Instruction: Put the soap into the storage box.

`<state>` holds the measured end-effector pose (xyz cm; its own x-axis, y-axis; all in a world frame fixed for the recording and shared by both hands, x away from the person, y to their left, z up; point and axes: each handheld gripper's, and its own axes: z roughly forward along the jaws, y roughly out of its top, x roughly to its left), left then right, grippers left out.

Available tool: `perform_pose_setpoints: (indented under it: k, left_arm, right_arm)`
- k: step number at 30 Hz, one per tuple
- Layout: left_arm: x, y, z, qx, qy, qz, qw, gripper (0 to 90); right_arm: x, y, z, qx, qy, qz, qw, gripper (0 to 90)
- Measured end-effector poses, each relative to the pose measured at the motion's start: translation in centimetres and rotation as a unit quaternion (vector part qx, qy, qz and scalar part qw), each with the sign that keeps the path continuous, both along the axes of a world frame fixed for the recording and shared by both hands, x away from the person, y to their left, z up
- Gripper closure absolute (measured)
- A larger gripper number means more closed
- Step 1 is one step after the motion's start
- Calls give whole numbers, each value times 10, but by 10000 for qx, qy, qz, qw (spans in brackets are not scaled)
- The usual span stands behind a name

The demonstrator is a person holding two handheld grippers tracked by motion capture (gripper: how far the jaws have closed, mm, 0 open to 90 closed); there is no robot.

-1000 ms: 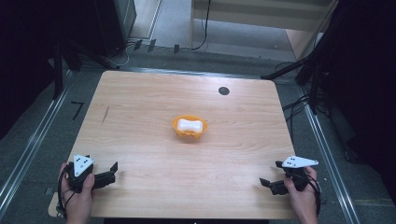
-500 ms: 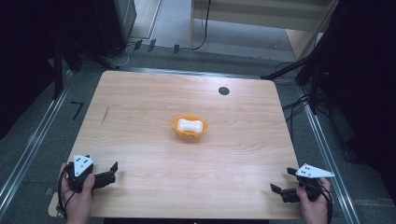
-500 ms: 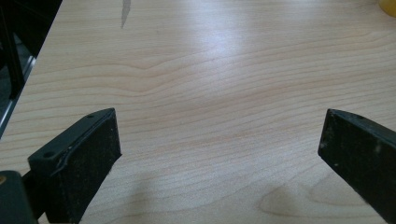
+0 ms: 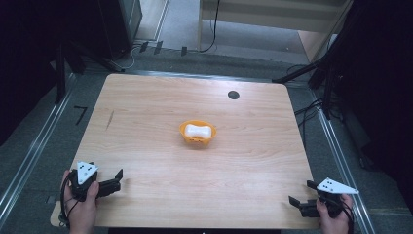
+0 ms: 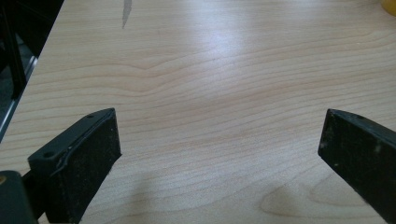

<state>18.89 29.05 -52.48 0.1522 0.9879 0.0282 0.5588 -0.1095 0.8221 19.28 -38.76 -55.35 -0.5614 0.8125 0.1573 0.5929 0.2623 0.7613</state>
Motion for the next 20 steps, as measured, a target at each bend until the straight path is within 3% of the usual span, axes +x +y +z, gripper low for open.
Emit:
perform_pose_setpoints:
  k: [20]
  left_arm:
    - [2,0,0,10,37,15,10000,0]
  right_arm:
    - [-2,10,-1,-270,-359,-195,9988,0]
